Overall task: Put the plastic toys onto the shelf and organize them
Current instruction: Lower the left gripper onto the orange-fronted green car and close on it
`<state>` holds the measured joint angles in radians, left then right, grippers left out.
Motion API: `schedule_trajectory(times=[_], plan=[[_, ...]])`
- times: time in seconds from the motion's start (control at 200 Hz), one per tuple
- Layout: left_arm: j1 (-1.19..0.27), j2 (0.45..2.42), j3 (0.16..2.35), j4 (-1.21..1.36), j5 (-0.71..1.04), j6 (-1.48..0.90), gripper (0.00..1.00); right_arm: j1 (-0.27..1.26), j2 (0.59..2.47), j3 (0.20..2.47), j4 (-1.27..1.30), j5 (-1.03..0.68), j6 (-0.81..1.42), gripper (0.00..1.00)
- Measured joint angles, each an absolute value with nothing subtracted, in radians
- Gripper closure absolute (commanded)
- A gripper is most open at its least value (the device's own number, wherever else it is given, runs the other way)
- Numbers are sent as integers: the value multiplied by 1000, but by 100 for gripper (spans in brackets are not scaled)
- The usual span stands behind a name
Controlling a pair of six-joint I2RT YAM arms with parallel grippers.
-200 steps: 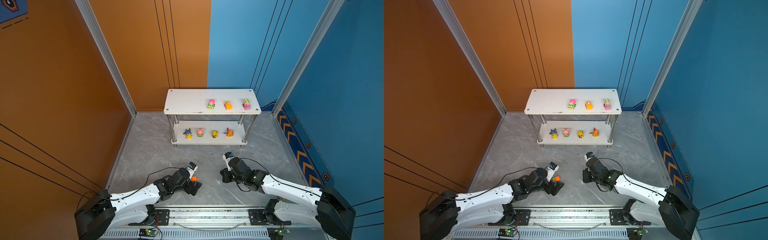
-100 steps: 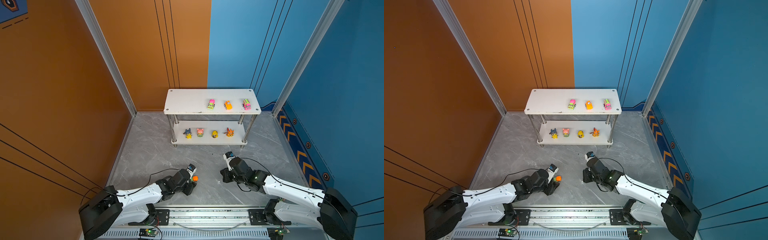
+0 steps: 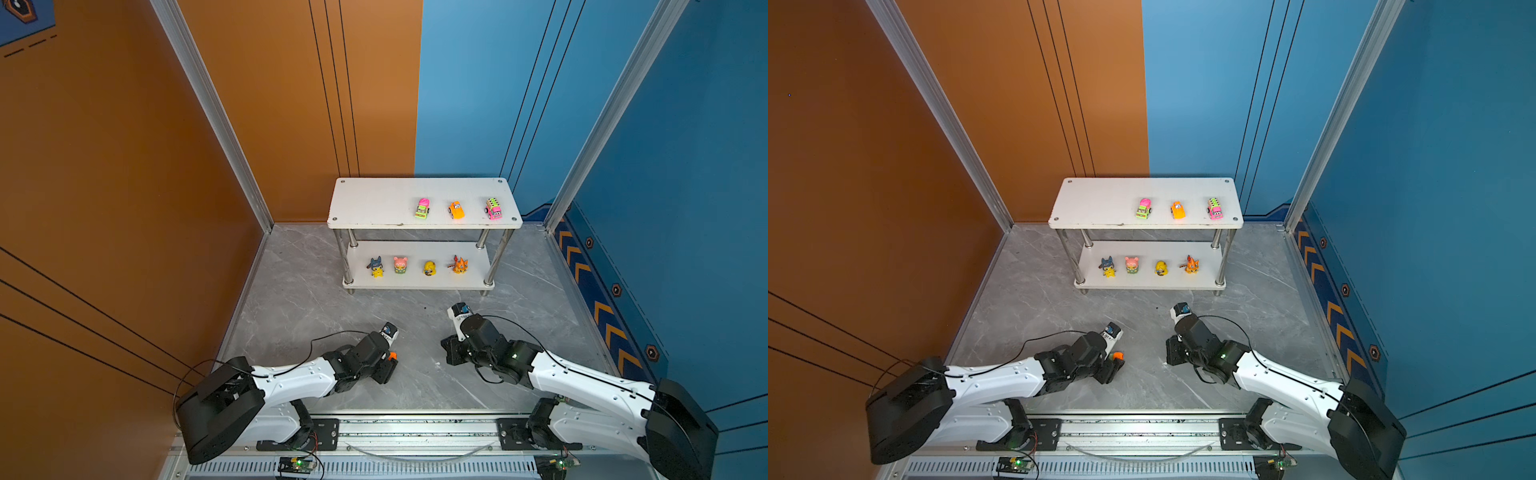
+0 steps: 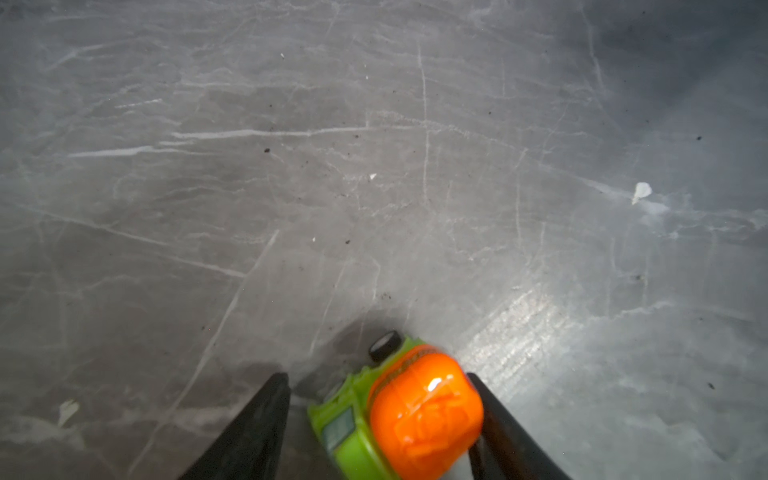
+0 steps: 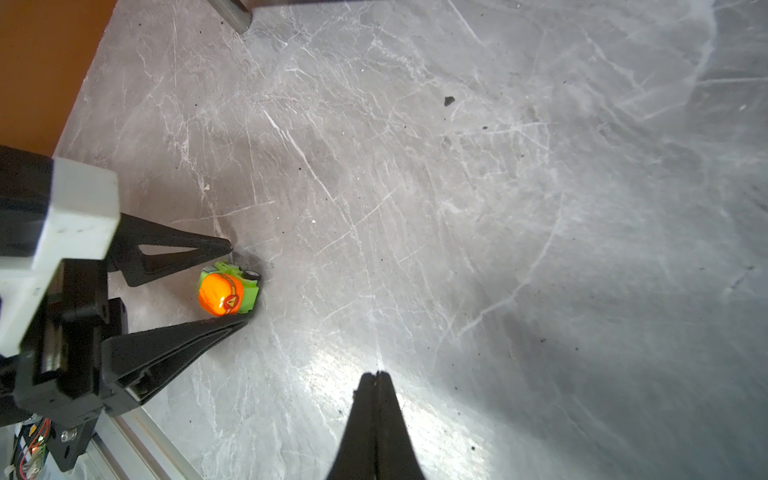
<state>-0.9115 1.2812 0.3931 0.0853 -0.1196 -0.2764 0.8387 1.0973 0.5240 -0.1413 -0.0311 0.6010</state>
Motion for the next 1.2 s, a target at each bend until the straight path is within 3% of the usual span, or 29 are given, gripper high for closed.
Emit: schedule_trajectory(times=[0.245,0.355,0.491,0.721,0.816,1.056,1.196], plan=[[-917,1273,400,78,-120,-282,54,839,1097,524,-141,-31,604,100],[-920,1229,400,46,-131,-300,73,838,1097,524,-141,-34,604,100],[-934,1164,401,-12,-181,-344,79,838,1098,524,-141,-43,604,100],[-937,1111,577,-292,-344,-466,80,839,1098,524,-140,-54,604,100],[-937,1130,714,-402,-424,-550,75,839,1104,524,-139,-58,604,100],[-925,1323,767,-514,-526,-747,71,839,1109,524,-138,-76,604,100],[-909,1418,761,-536,-539,-828,75,838,1096,512,-137,-77,603,100]])
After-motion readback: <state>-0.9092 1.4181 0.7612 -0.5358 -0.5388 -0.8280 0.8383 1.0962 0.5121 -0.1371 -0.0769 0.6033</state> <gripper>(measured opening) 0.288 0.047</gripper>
